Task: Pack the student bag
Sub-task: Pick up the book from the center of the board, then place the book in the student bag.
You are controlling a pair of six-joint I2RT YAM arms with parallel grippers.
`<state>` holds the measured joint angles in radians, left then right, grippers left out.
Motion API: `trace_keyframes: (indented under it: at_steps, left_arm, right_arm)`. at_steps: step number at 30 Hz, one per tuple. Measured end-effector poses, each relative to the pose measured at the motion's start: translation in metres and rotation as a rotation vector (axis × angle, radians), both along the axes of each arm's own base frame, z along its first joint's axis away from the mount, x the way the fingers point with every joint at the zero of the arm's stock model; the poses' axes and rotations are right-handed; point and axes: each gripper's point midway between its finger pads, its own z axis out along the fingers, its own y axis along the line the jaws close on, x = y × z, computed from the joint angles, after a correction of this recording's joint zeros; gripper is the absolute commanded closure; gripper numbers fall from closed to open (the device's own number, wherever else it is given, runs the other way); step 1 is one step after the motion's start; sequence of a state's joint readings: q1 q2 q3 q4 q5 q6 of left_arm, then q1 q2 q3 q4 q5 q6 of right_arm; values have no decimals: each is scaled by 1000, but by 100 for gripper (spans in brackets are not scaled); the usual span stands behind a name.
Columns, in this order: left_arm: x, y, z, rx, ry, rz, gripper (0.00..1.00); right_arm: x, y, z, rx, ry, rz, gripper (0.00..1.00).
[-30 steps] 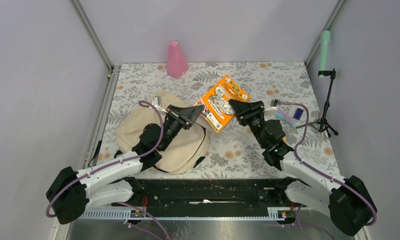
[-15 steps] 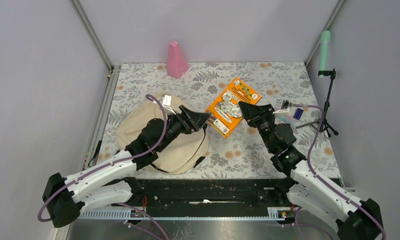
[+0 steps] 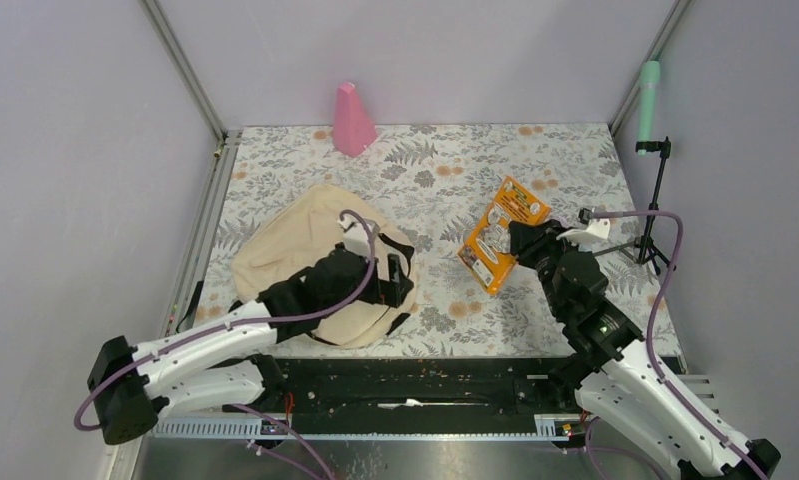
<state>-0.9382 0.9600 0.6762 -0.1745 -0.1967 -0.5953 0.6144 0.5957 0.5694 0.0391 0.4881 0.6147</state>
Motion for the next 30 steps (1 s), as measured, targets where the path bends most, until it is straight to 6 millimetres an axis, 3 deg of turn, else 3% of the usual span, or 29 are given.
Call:
trace_keyframes:
  at_steps: [5,11,13,18,27,30]
  left_arm:
    - [-23,0,-44,221,40,-61,1]
    - [-18,8,-63,436,29,-27,3]
    - [-15,9,-64,472,22,-14,10]
    - [-11,20,-66,559,4,15,37]
    - [-8,29,-49,545,-40,48,52]
    - [-8,33,-39,528,-59,60,65]
  right_arm:
    - [-10,-14,-11,-74,33,-22,100]
    - [-21,-24,-20,-115,65,-28,100]
    - [-23,-27,-20,-116,64,-33,100]
    - [-25,-29,-20,-115,64,-36,100]
    - [-27,-30,-24,-122,76,-36,100]
    - [-27,-30,-23,-119,73,-36,100]
